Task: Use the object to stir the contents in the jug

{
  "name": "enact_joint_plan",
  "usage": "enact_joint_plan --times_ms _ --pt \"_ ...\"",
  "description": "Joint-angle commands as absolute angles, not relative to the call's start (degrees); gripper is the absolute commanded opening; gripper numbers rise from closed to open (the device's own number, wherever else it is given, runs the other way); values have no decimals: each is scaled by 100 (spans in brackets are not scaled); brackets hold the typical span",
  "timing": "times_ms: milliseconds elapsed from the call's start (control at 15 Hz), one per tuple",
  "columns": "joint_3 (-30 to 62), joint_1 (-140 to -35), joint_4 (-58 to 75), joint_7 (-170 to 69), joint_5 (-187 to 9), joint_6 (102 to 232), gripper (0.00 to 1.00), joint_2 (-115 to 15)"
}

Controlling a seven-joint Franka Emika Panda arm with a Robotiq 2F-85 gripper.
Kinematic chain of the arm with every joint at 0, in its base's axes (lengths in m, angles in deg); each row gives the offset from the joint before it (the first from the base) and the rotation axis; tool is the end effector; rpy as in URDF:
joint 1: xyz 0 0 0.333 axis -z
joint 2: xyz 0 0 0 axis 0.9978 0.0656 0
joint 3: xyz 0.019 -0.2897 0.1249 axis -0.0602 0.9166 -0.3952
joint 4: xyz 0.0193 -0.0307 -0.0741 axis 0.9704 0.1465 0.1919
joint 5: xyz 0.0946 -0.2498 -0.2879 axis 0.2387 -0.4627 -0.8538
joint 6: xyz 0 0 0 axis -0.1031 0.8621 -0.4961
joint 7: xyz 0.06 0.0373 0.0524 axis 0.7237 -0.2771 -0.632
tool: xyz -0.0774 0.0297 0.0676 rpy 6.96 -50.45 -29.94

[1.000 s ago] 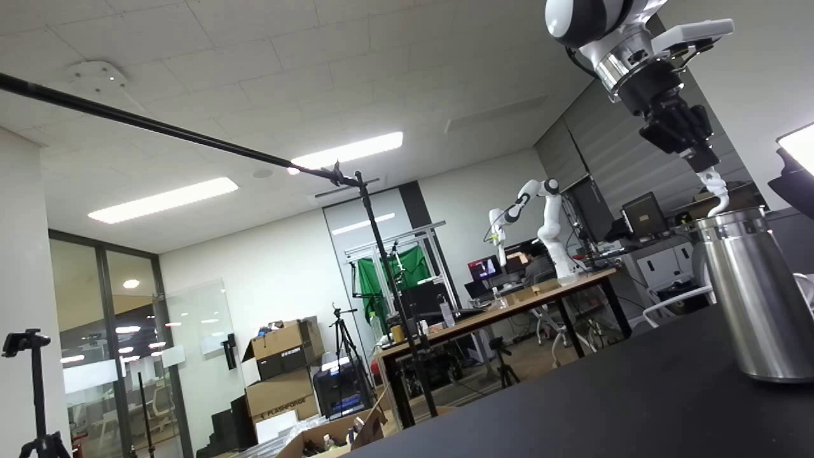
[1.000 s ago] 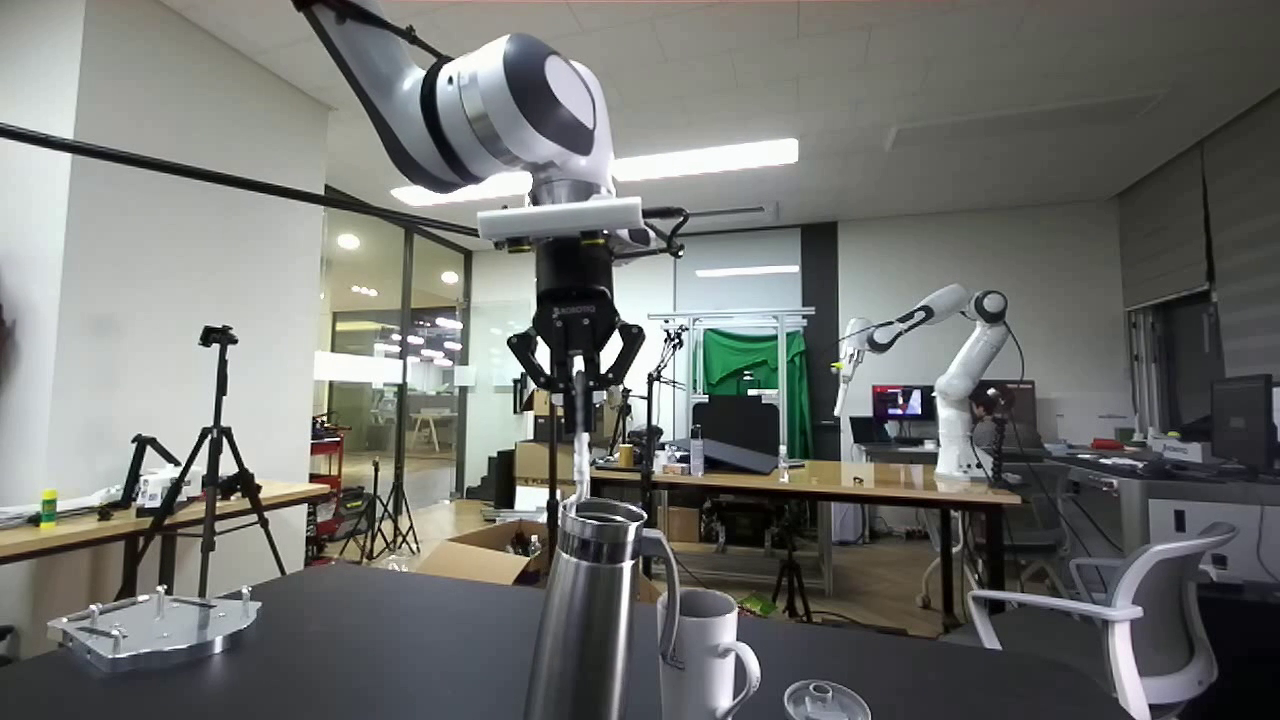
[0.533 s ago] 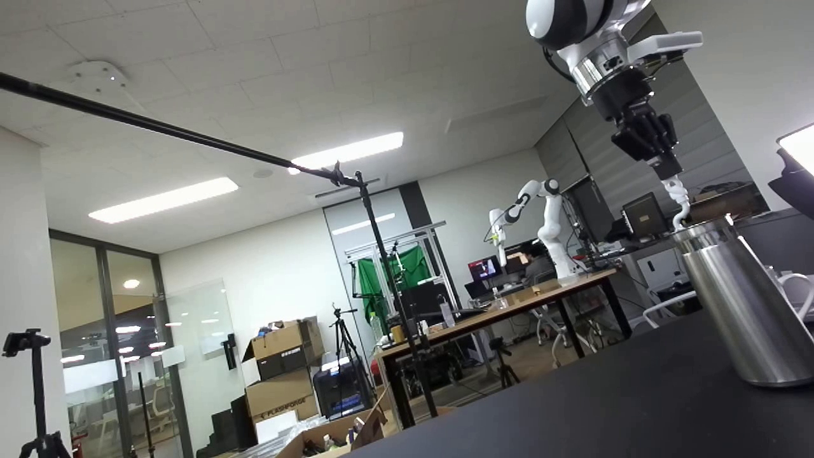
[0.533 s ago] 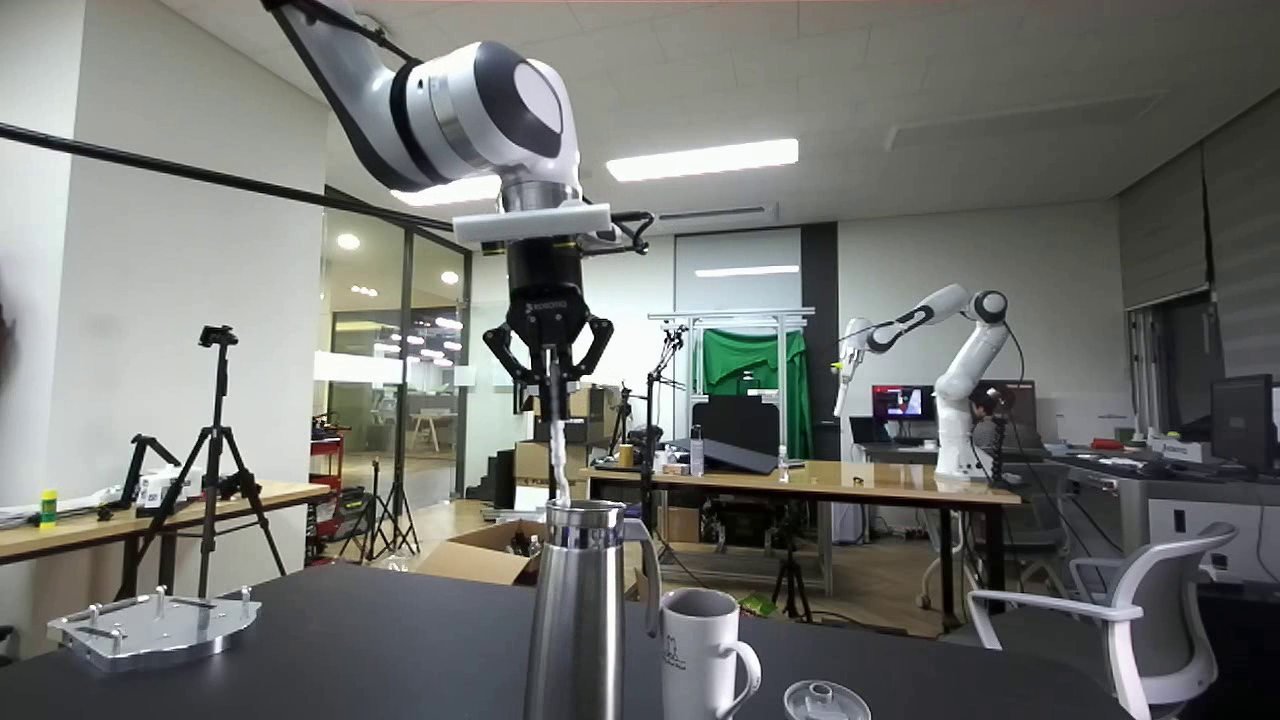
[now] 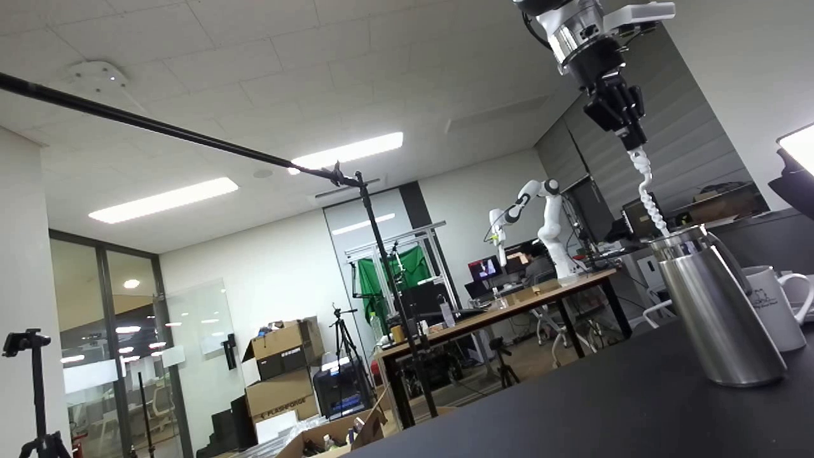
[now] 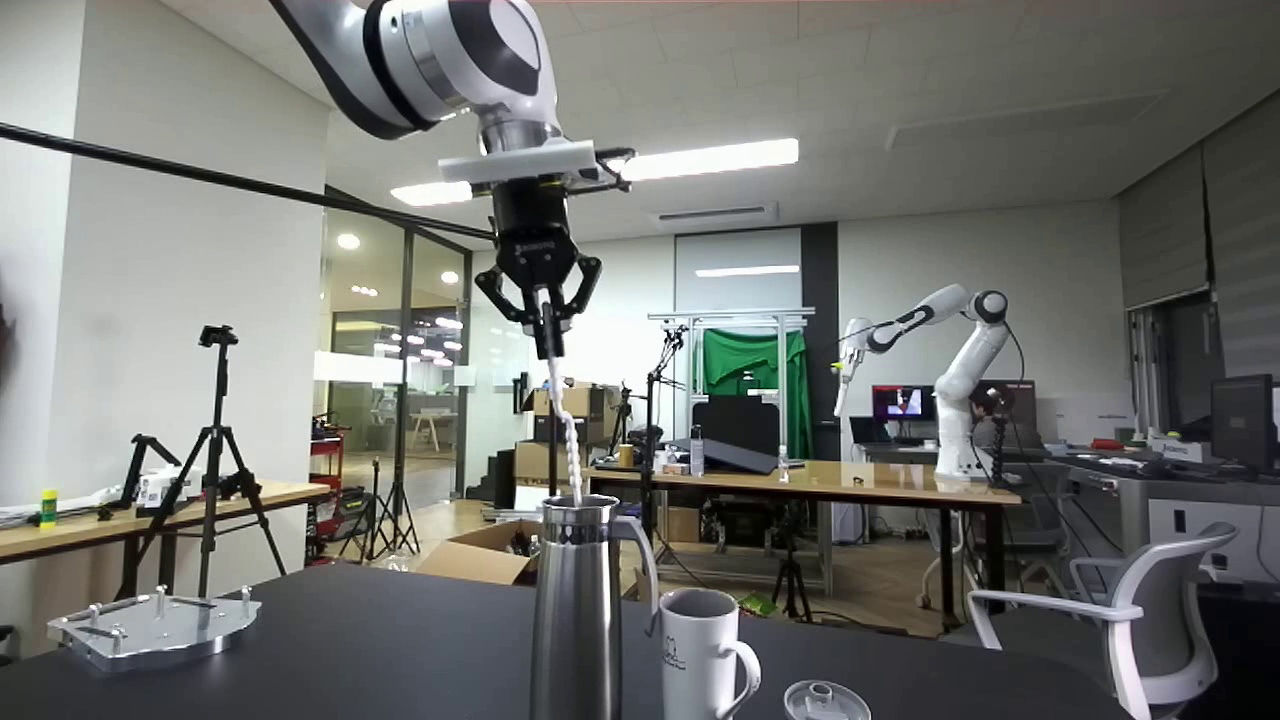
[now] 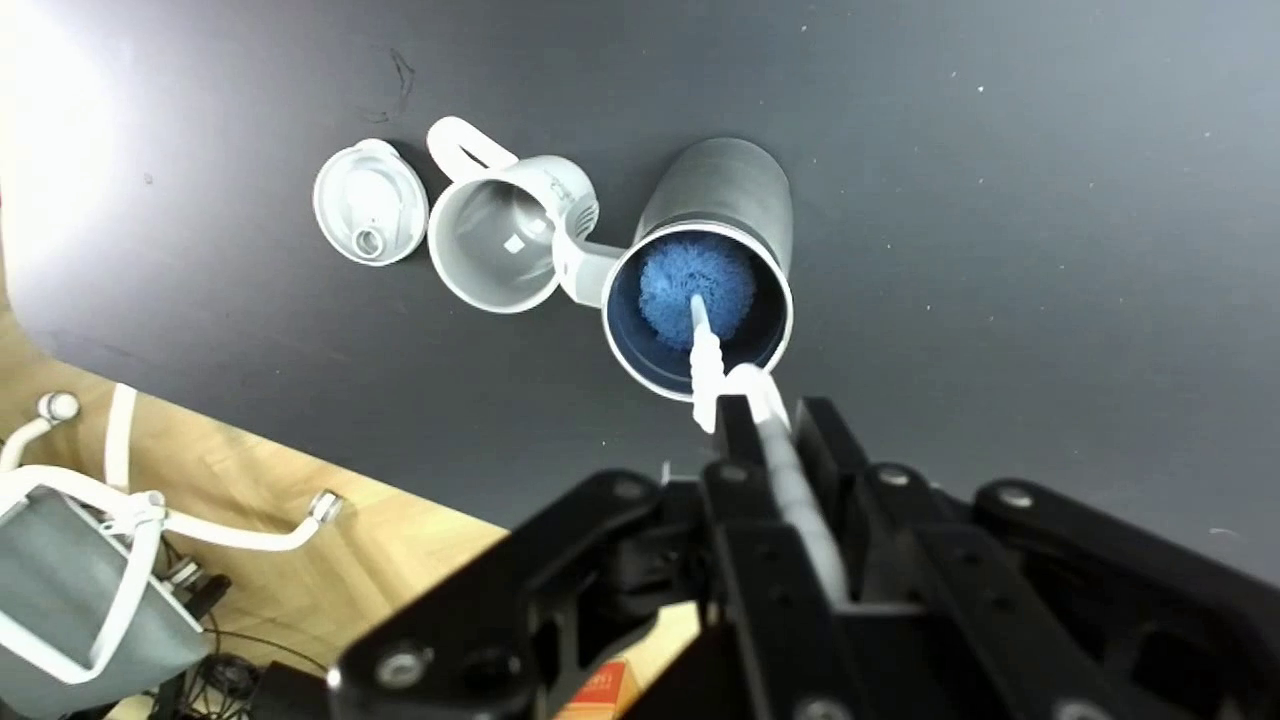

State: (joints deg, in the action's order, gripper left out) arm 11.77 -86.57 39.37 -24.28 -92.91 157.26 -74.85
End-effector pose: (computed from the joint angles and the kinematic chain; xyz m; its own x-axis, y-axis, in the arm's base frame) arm 0.5229 0.0010 0.4755 0.8957 0.4324 0.1034 0.4146 -0.8964 0.1565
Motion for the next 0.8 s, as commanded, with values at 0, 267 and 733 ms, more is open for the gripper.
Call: enact_joint_plan --times_ms 0,267,733 --pt "1215 -8666 3879 -2577 -9368 15589 4 -7621" --pt "1257 -8652 4022 -2559 -9310 15628 4 -7484" --pt "1424 -8535 4115 -2378 -9051 15830 4 -7014"
